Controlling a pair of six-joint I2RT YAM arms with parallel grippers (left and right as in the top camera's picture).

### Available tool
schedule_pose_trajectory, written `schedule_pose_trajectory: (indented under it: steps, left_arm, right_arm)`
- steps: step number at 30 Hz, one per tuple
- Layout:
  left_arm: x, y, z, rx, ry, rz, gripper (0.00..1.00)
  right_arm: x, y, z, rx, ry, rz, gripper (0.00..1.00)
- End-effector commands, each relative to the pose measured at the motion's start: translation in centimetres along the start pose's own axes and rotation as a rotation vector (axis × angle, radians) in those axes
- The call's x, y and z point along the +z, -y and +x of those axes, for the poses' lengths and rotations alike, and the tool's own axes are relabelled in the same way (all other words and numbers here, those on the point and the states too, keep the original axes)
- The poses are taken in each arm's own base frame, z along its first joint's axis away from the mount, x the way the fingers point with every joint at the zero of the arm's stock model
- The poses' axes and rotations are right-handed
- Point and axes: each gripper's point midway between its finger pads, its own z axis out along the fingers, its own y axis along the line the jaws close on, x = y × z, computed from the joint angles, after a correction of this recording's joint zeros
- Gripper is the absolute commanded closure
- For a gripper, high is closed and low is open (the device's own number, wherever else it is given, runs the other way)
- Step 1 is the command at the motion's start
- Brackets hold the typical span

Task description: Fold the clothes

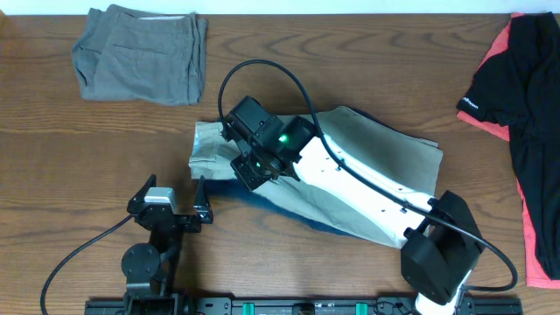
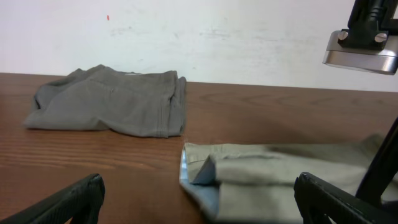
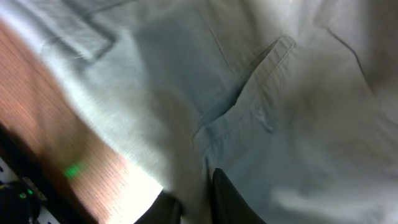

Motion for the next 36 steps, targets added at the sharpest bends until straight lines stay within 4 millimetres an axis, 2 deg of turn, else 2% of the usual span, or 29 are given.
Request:
schedule_pose_trajectory:
  steps: [1,2,16,19,22,25,28,32,36]
  left_arm:
    - [0.1,0.1,1.5,0.006,-0.046,0.01,0.02]
    - [0.1,0.1,1.5,0.006,-0.046,0.01,0.02]
    - [0.1,0.1,1.5,0.006,-0.046,0.01,0.02]
    - [0.1,0.1,1.5,0.006,-0.046,0.01,0.02]
    - [0.1,0.1,1.5,0.006,-0.046,0.01,0.02]
    - [0.1,0.1,1.5,0.006,-0.046,0.01,0.02]
    - [0.1,0.1,1.5,0.006,-0.046,0.01,0.02]
    - [0.1,0.1,1.5,0.006,-0.046,0.01,0.02]
    - [0.1,0.1,1.5,0.006,-0.046,0.01,0.02]
  right_arm:
    - [0.1,-0.6,0.3,-0.001,-0.008,-0.015,0.94]
    - [0.1,-0.6,0.3,-0.001,-0.008,-0.015,0.99]
    - [0.2,-0.6,0.2,-0.002,-0.005,-0.016,0.99]
    - [1.1,-0.5,0.8,0.0,-0.034,-0.011,0.9]
    - [2.2,-0.8,1.6,-0.012,-0.069,-0.006,0.87]
    - [3.5,-1.5,2.5,-0.036,-0.103,-0.019,0.78]
    - [4.3,-2.5,3.2,-0.064,-0.124,-0.024,0.58]
    - [4.9,-3.6,3.9,-0.096,-0.143,-0.028,0.53]
    - [5.7,-3.8,4.5,-0.11,-0.162,-0.017,0.5]
